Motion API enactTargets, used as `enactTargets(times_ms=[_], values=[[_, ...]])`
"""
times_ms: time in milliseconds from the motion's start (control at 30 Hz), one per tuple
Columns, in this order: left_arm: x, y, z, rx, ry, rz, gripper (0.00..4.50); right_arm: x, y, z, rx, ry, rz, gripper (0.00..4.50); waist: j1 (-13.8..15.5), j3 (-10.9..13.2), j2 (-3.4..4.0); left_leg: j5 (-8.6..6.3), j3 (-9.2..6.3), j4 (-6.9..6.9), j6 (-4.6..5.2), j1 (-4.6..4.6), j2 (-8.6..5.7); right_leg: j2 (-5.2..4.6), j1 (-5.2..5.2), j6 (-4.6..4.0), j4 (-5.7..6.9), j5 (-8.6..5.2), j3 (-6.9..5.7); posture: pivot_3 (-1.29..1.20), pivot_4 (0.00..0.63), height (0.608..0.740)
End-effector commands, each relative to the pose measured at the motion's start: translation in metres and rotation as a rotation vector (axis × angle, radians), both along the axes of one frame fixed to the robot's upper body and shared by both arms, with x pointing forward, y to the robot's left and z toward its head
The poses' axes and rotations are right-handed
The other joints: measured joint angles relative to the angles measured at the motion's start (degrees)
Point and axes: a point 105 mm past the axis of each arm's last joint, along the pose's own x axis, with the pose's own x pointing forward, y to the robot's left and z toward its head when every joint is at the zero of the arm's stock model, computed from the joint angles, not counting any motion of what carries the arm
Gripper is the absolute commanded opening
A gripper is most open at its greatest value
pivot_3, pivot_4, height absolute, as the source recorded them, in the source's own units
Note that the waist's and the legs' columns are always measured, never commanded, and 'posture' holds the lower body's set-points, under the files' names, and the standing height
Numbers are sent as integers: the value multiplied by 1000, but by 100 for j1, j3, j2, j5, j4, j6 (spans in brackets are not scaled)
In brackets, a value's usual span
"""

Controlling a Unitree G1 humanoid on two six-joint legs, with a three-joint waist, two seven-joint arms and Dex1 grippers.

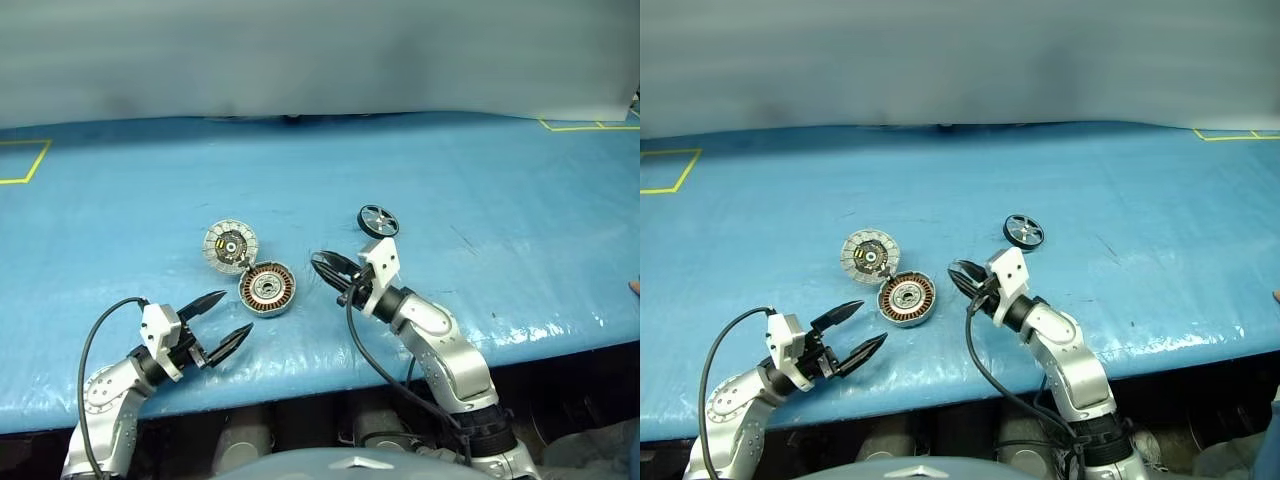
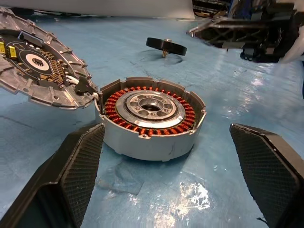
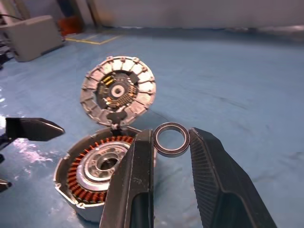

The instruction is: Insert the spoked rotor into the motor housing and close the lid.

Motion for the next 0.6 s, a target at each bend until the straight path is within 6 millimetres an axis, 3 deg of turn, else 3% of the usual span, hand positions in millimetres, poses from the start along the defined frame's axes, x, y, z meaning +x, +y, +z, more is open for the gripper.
enactTargets(times_ms=[33, 200, 600], values=[[0, 1, 3, 18, -31, -1, 4500, -8, 20, 8, -10, -10, 117, 708, 4, 0, 0, 0, 0, 0, 0, 0, -1, -1, 0, 0, 0, 0, -1, 0, 150, 740], [0, 0, 1, 8, -32, 21, 4500, -12, 40, -9, -90, 59, 223, 708, -2, 0, 0, 0, 1, 2, 1, 1, -1, -2, 1, 0, 0, 0, -2, 0, 150, 740], [-1, 3, -2, 37, -49, 50, 4500, -2, 53, -21, -131, 94, 222, 708, -5, 0, 0, -1, 2, 0, 1, -3, 0, 0, 2, -1, 2, 0, -4, 0, 150, 740]])
